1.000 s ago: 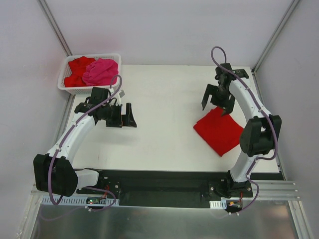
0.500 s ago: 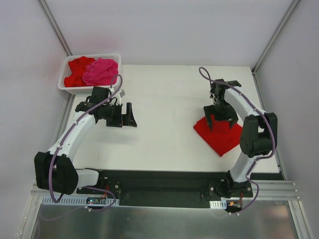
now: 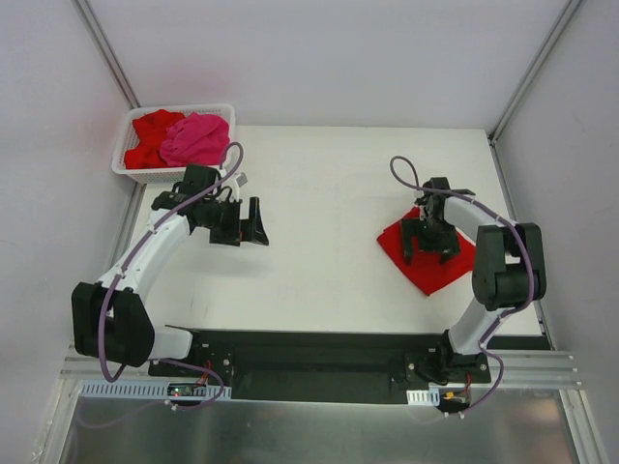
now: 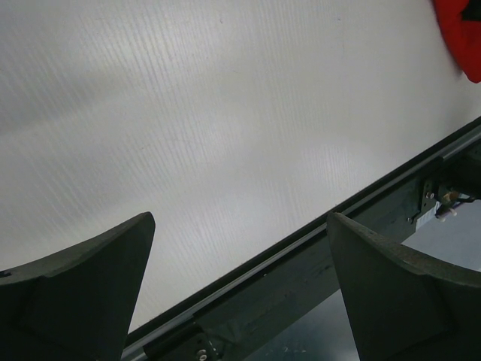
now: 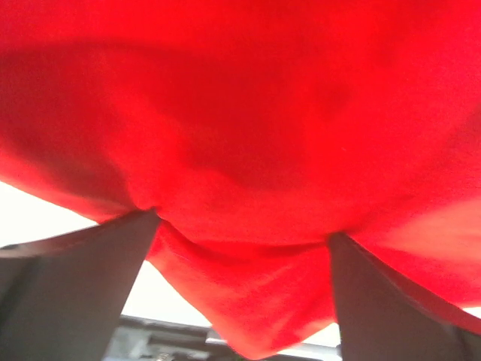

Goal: Fold and stack the t-shirts
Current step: Put the neatly folded tshirt into the corner of the board with the right arm

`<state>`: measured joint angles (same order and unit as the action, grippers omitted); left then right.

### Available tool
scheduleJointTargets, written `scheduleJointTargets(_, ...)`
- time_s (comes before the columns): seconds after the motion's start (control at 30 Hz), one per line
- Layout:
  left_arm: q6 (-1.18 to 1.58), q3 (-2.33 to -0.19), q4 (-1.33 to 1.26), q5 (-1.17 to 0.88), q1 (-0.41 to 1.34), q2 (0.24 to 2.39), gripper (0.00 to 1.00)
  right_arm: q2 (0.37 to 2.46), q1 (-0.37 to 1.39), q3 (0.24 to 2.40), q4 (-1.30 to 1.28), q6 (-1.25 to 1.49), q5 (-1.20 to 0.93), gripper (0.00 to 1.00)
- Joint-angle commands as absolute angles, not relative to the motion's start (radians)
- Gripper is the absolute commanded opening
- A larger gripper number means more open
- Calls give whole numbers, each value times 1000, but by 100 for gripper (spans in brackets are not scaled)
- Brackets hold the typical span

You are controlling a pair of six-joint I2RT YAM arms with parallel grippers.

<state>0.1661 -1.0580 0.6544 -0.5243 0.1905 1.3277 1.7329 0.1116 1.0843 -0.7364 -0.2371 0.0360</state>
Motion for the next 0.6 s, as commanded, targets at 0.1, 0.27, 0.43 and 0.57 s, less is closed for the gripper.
scheduleJointTargets(0.1,143,-1126,681,-543,202,1359,99,1736,60,1120,-606,-48,-89,100)
scheduleJointTargets(0.27,137,-1143,687,-538,204,1368,99,1749,23,1111,-649,109,-115,100)
scheduleJointTargets(0.43,133,-1132,687,-535,206,1367,99,1764,-18,1101,-706,167,-110,100)
scheduleJointTargets(0.57,132,-1126,686,-535,206,1365,99,1787,-43,1091,-776,178,-74,100)
